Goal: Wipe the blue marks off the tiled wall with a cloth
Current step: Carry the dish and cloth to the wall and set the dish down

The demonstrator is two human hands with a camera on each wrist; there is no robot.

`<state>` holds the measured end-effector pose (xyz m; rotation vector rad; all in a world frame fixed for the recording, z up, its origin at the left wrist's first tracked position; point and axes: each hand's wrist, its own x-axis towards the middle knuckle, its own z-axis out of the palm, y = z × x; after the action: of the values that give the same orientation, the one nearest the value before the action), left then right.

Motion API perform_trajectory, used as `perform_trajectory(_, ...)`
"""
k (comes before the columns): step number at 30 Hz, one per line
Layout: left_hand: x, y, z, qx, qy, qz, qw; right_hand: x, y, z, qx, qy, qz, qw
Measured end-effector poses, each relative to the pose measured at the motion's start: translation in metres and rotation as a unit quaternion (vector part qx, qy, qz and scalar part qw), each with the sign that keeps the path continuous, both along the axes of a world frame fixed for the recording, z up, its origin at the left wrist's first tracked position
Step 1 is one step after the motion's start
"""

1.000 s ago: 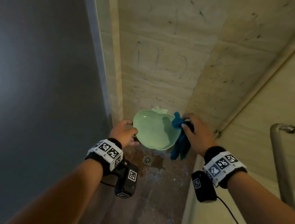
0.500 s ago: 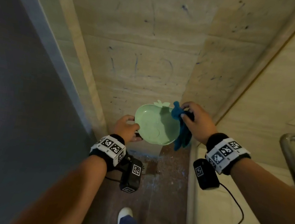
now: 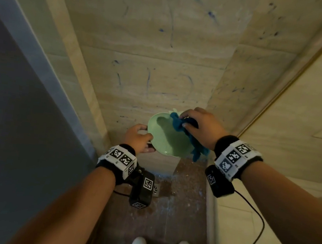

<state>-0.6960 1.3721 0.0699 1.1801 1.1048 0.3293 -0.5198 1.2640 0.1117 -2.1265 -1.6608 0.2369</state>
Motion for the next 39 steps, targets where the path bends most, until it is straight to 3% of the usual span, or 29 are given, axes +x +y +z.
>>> perform_trajectory(11,0.012,0.01,-0.003,-0.025,0.004,0.016,1.0,-0.003,0.03,-0.003,-0.156,-0.133,0.08,0.976)
perform_trajectory(17,0.02,0.012,-0.006,-0.025,0.009,0.032,0.999,0.002,0.033,-0.011,-0.176,-0.181,0.11,0.962)
perform_trajectory(19,0.023,0.012,-0.007,-0.028,0.009,0.035,0.999,0.007,0.032,-0.015,-0.14,-0.14,0.088,0.976)
perform_trajectory(22,0.026,0.013,-0.009,-0.027,0.009,0.039,0.999,0.022,0.028,-0.021,-0.019,-0.01,0.01,1.0)
perform_trajectory(26,0.03,0.016,-0.014,-0.028,0.012,0.048,0.998,0.041,0.019,-0.022,0.091,0.133,-0.11,0.981)
perform_trajectory(31,0.037,0.018,-0.027,-0.034,0.013,0.061,0.997,0.07,0.008,-0.047,0.107,0.256,-0.207,0.938)
perform_trajectory(39,0.054,0.023,-0.078,-0.033,0.06,0.076,0.995,0.093,-0.002,-0.116,0.04,0.309,-0.234,0.921)
